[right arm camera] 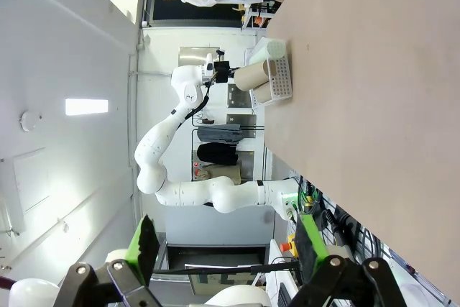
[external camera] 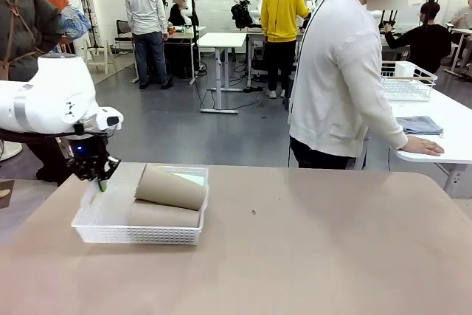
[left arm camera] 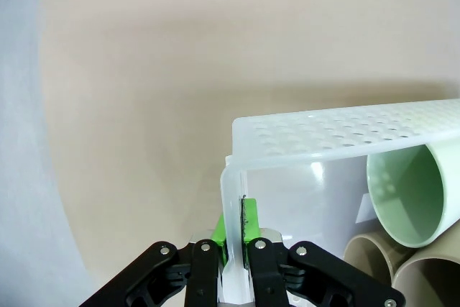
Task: Clean and organize the cups into the basket.
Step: Move the Organizing basket back to the left side of the table.
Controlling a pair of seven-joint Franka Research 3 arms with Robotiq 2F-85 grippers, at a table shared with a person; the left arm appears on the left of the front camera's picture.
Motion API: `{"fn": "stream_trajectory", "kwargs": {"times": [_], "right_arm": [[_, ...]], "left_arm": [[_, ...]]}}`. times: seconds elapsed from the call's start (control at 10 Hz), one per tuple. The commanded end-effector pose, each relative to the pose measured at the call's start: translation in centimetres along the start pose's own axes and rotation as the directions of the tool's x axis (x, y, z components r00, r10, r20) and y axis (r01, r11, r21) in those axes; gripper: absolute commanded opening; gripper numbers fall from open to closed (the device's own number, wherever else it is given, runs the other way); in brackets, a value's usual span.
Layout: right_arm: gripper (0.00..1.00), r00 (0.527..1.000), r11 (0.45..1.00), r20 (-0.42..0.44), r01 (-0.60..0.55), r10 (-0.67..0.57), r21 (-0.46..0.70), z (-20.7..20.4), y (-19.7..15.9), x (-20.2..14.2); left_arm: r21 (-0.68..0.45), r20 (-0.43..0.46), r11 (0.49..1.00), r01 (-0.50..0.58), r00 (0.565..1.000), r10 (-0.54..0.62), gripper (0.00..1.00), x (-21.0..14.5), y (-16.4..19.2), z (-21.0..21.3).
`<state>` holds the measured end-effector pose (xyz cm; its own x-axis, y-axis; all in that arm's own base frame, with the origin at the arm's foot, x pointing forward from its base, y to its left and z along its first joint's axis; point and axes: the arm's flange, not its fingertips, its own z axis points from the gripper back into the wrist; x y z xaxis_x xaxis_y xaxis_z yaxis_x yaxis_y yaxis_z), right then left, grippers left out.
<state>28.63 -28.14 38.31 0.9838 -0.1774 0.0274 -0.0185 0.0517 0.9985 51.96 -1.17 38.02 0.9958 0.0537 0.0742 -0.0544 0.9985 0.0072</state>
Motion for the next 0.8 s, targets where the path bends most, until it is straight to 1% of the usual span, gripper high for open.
{"fn": "stream_trajectory", "kwargs": {"times": [0.0, 0.2, 0.4, 0.5, 0.7], "right_arm": [[1.0, 1.0, 1.0, -0.006, 0.002, -0.002, 0.004, -0.1, 0.1, -0.2], [1.0, 1.0, 1.0, -0.006, 0.002, -0.002, 0.004, -0.1, 0.1, -0.2], [1.0, 1.0, 1.0, -0.006, 0.002, -0.002, 0.004, -0.1, 0.1, -0.2], [1.0, 1.0, 1.0, -0.006, 0.002, -0.002, 0.004, -0.1, 0.1, -0.2], [1.0, 1.0, 1.0, -0.006, 0.002, -0.002, 0.004, -0.1, 0.1, -0.2]], "left_arm": [[-0.032, -0.074, 0.998, -0.058, 0.996, 0.055, 0.06, 0.4, 2.0, -0.5], [-0.018, -0.102, 0.997, -0.078, 0.992, 0.076, 0.06, 0.5, 5.0, -0.2], [-0.023, -0.097, 0.994, -0.105, 0.99, 0.102, 0.06, -0.2, 6.7, -0.5], [-0.018, -0.093, 0.995, -0.094, 0.991, 0.092, 0.06, 0.1, 7.9, 0.0], [-0.009, -0.101, 0.997, -0.079, 0.992, 0.078, 0.06, 0.4, 8.9, 0.1]]}}
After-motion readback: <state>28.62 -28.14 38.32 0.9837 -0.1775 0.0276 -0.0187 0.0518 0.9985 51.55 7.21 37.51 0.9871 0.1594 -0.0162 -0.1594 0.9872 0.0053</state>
